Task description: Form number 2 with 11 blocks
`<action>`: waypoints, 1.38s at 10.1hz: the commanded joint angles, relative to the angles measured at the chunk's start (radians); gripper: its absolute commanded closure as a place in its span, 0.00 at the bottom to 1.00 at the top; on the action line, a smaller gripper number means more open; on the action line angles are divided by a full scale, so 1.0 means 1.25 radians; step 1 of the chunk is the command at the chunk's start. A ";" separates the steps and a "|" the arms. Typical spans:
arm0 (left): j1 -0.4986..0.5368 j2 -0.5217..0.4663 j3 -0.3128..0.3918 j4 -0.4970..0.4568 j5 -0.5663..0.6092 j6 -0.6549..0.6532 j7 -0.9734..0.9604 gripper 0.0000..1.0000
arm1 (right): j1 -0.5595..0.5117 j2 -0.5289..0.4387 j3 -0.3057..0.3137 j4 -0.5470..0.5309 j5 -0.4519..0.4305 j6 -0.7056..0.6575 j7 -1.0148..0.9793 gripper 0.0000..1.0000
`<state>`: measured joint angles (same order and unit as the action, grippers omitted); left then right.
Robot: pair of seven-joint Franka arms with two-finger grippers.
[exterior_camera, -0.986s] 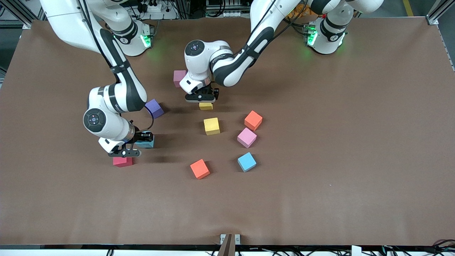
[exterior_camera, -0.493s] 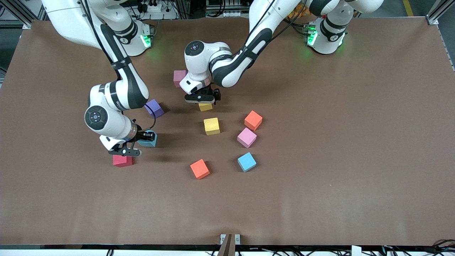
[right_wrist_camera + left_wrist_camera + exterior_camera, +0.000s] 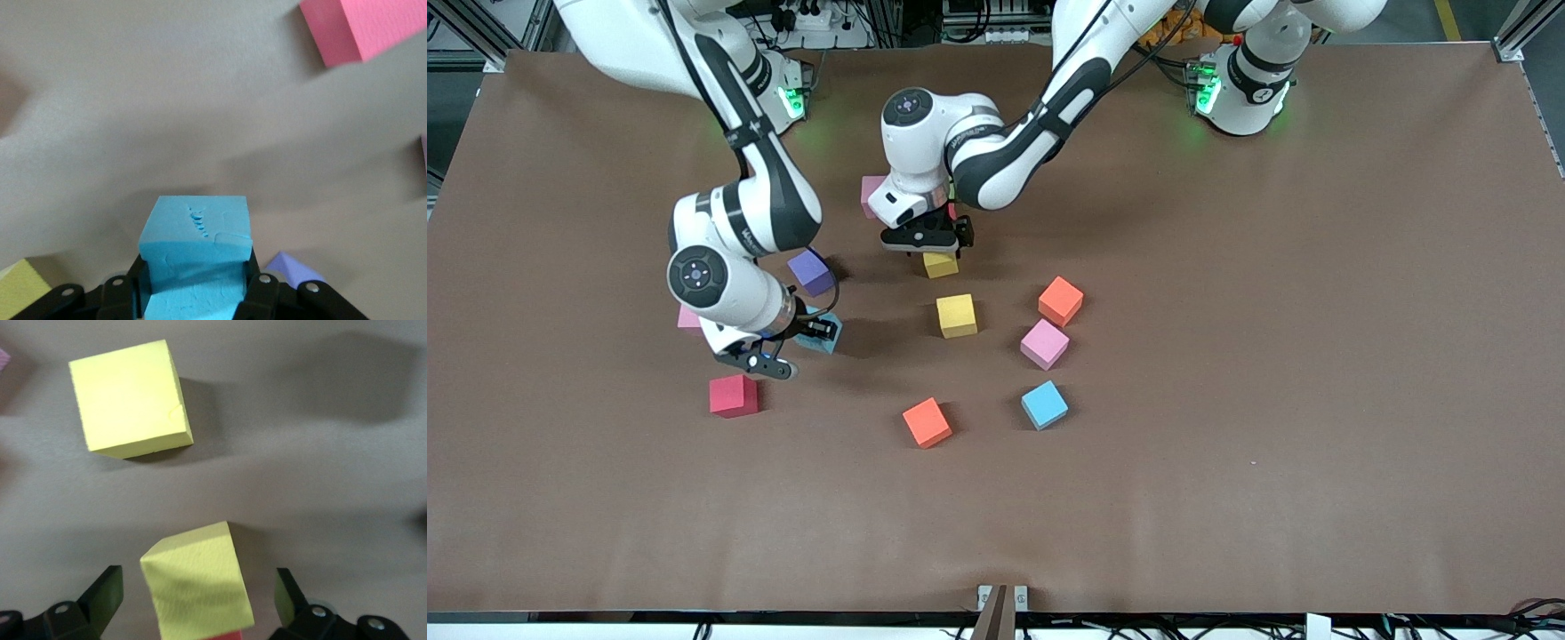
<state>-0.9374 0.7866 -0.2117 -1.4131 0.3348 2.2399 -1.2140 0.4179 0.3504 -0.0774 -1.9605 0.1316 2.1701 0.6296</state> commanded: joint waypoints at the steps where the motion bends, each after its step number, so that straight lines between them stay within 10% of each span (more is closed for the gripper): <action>1: 0.008 -0.057 -0.032 -0.019 0.016 -0.072 0.041 0.00 | 0.034 -0.069 -0.001 -0.092 0.003 0.005 0.162 1.00; 9: 0.151 -0.499 -0.097 -0.441 -0.148 -0.118 0.358 0.00 | 0.113 -0.129 0.001 -0.259 0.052 0.182 0.643 1.00; 14: 0.321 -0.583 -0.093 -0.476 -0.253 -0.192 0.680 0.00 | 0.175 -0.128 0.010 -0.310 0.106 0.273 0.819 1.00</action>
<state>-0.6062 0.0977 -0.3173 -1.9894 0.0687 2.0299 -0.4870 0.6111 0.2321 -0.0692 -2.2776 0.2390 2.4503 1.6000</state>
